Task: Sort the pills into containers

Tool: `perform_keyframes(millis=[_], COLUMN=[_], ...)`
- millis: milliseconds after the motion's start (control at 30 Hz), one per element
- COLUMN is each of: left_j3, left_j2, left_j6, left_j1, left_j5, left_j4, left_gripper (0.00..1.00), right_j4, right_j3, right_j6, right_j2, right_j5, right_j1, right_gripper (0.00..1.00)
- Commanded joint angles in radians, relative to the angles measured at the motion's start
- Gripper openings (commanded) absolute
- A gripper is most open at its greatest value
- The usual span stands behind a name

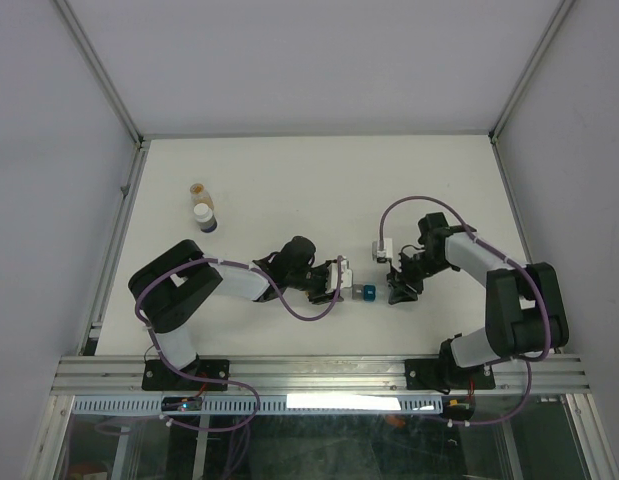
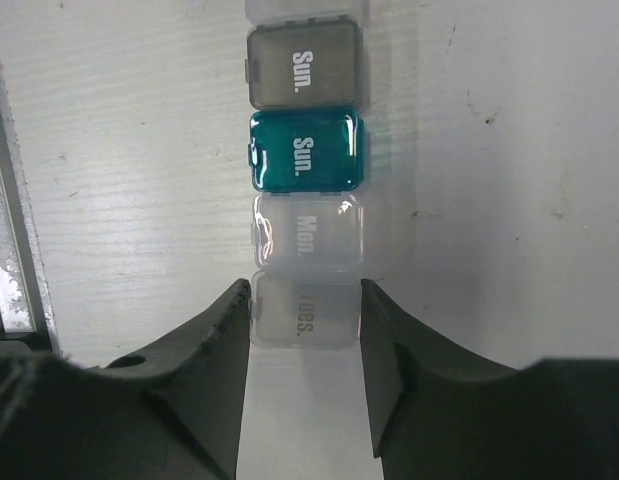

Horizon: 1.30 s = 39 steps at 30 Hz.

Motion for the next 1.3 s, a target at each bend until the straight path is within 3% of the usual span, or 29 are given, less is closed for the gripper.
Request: perform_keyframes(millis=[0,367,733,867,1267], left_j3=[-0.007,0.0,0.006,0.006,0.013], left_j2=[0.001,0.0,-0.001,-0.001,0.003], left_j6=[0.041,0.044,0.042,0.042,0.043], left_j1=[-0.014,-0.016,-0.016,-0.017,-0.019], left_j5=[0.001,-0.001,0.0,-0.003,-0.002], left_j4=[-0.015,-0.03,-0.038,-0.041,-0.043], left_gripper=[0.21,0.21,0.21,0.21,0.22], right_j4=[-0.023,0.174,0.256,0.143,0.387], right_j3=[0.036,-0.019,-0.027,-0.001,-0.035], right_j6=[0.042,0.218,0.302,0.225,0.438], right_j2=[0.009,-0.148,-0.16,-0.174,-0.11], right_j5=[-0.042,0.057,0.096,0.001,0.233], right_j1=[-0.021,-0.045,-0.061,-0.069,-0.07], right_gripper=[0.31,0.69,0.62,0.66,0.64])
